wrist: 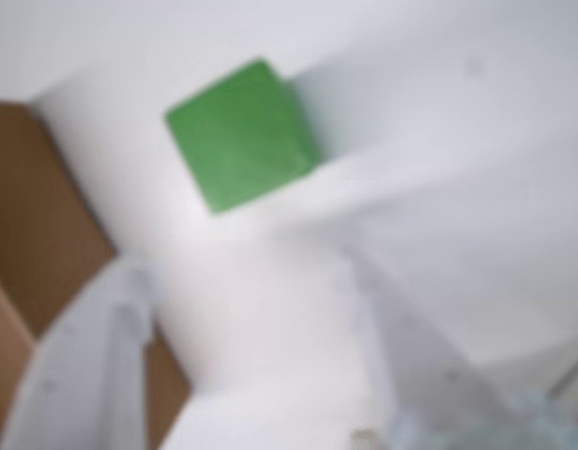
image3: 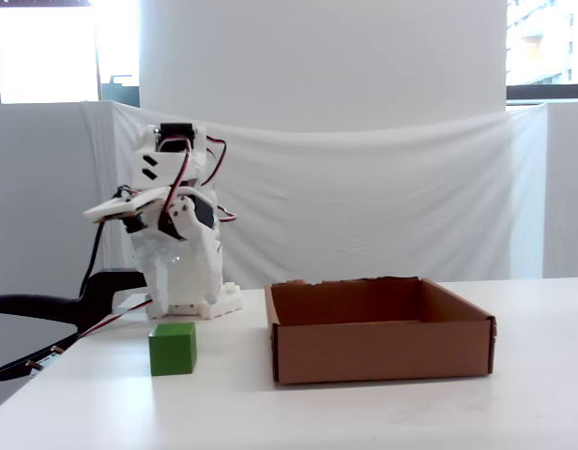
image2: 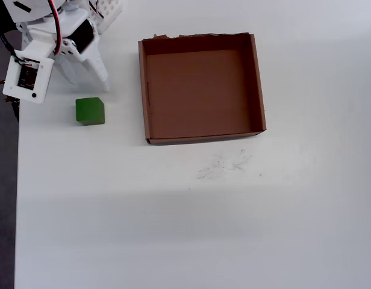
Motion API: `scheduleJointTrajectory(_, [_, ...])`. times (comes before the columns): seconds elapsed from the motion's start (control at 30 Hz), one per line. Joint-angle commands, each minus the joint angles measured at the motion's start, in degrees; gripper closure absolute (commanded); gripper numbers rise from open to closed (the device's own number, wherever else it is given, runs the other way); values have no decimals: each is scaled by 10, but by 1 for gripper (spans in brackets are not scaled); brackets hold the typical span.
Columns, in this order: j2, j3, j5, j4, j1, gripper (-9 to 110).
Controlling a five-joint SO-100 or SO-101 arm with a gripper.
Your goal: Grasp a green cube and put it in a box.
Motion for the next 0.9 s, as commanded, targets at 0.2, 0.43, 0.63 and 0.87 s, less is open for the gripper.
scheduleJointTrajectory(0.2, [-194,-135,-89,-59,8,72])
scheduleJointTrajectory(0.43, [-390,-216,-214,-167,42,71])
scheduleJointTrajectory(0.63, [-521,-294,-261,-198,48,71])
scheduleJointTrajectory(0.87, [-563,-293,-262,-237,38,70])
